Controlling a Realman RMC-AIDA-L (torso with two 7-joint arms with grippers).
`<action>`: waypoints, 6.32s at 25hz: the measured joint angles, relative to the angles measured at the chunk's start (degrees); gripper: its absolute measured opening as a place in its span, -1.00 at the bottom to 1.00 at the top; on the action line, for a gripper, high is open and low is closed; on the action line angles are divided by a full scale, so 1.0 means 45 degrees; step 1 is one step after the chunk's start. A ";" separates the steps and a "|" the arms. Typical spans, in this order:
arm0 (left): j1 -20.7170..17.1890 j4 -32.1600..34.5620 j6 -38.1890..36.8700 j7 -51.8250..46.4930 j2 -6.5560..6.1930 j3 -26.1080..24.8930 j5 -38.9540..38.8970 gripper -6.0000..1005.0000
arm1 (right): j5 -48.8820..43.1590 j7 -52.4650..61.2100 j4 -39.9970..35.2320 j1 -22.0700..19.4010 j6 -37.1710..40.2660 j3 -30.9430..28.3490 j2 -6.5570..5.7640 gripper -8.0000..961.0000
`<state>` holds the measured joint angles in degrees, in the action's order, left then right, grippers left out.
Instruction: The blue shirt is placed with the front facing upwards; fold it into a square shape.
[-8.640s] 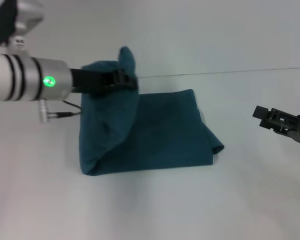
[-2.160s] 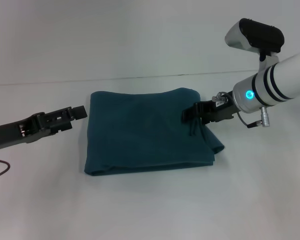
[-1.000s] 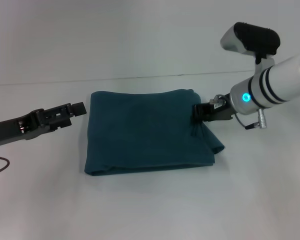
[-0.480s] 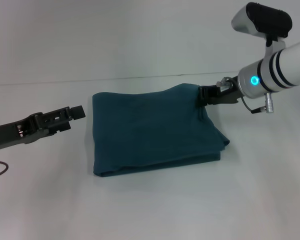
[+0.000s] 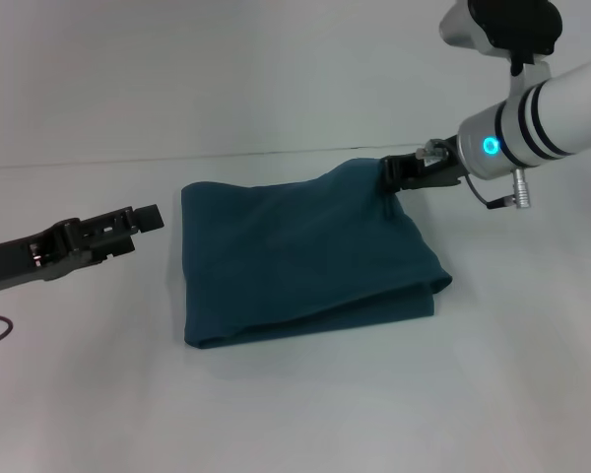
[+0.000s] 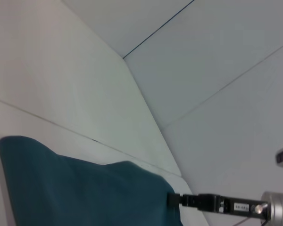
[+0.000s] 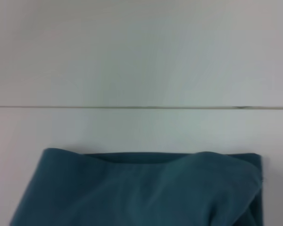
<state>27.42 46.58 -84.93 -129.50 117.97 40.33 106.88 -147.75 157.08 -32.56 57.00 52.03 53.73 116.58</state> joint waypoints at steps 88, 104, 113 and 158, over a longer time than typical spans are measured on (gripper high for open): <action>0.3392 -0.1559 0.4991 -0.3809 0.0328 0.2253 0.5277 0.89 | 0.6038 -0.2637 -0.3058 -0.3159 0.8627 -0.3405 -0.2371 0.63; 0.4427 -0.3026 0.6784 -0.3854 0.0600 0.2568 0.6580 0.89 | 0.6037 -0.2575 -0.2999 -0.3108 0.8641 -0.3627 -0.2351 0.63; 0.5160 -0.3782 0.7386 -0.4031 0.0795 0.3180 0.6721 0.86 | 0.6036 -0.2636 -0.2926 -0.3175 0.8640 -0.3813 -0.2352 0.63; 0.3792 -0.0413 0.4654 -0.4103 0.1314 0.3620 0.6601 -0.79 | 0.6037 -0.2681 -0.2645 -0.3061 0.8338 -0.4168 -0.2372 0.63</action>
<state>44.49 44.72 -63.99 -147.96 123.88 56.62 136.58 -120.58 145.02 -44.46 43.23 89.55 34.98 105.90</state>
